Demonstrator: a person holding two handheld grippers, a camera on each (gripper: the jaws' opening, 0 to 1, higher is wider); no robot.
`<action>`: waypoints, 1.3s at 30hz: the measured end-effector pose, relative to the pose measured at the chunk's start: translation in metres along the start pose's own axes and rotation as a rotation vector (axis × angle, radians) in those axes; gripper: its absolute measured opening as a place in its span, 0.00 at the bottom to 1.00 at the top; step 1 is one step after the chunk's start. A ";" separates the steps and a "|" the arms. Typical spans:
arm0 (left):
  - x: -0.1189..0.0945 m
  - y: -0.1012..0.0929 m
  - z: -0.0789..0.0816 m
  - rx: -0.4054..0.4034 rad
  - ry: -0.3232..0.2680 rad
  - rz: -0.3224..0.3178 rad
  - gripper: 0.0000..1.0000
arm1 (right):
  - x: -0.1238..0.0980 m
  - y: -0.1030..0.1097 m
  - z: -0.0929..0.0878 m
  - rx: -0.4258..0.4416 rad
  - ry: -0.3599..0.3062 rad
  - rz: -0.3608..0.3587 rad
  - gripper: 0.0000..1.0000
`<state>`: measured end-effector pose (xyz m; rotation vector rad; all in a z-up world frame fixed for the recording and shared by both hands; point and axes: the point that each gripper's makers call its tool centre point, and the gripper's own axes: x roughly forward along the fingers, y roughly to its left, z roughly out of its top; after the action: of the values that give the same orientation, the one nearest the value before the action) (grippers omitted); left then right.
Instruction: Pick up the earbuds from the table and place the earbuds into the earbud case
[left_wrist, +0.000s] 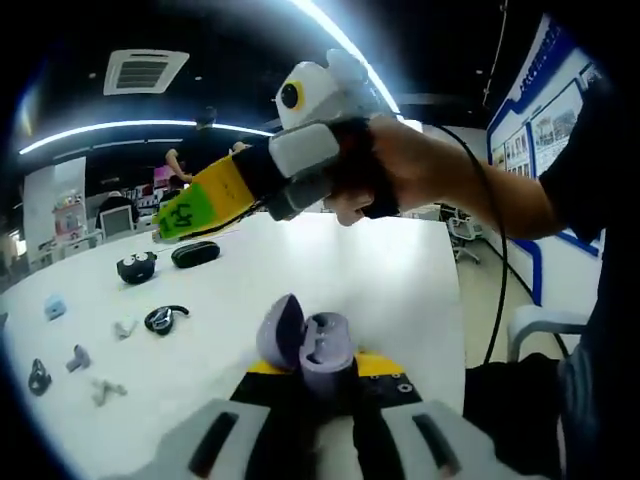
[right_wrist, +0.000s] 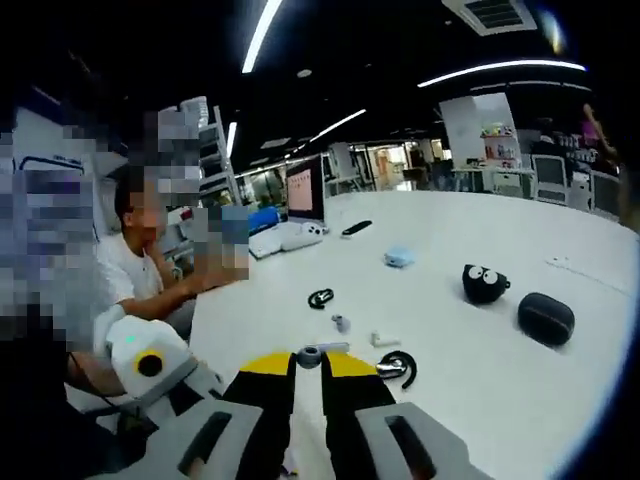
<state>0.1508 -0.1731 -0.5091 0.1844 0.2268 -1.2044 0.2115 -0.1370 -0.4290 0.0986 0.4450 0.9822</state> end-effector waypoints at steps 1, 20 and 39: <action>0.000 0.000 0.000 0.001 0.000 0.000 0.20 | -0.004 0.002 0.000 0.007 -0.007 0.006 0.10; 0.000 -0.003 0.003 0.033 -0.002 0.006 0.19 | -0.047 0.054 -0.039 0.328 -0.039 0.256 0.10; -0.001 -0.007 0.007 0.146 -0.009 0.020 0.19 | -0.043 0.073 -0.066 0.544 0.028 0.415 0.10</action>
<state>0.1444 -0.1762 -0.5020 0.3078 0.1285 -1.2027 0.1077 -0.1395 -0.4545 0.6900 0.7278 1.2467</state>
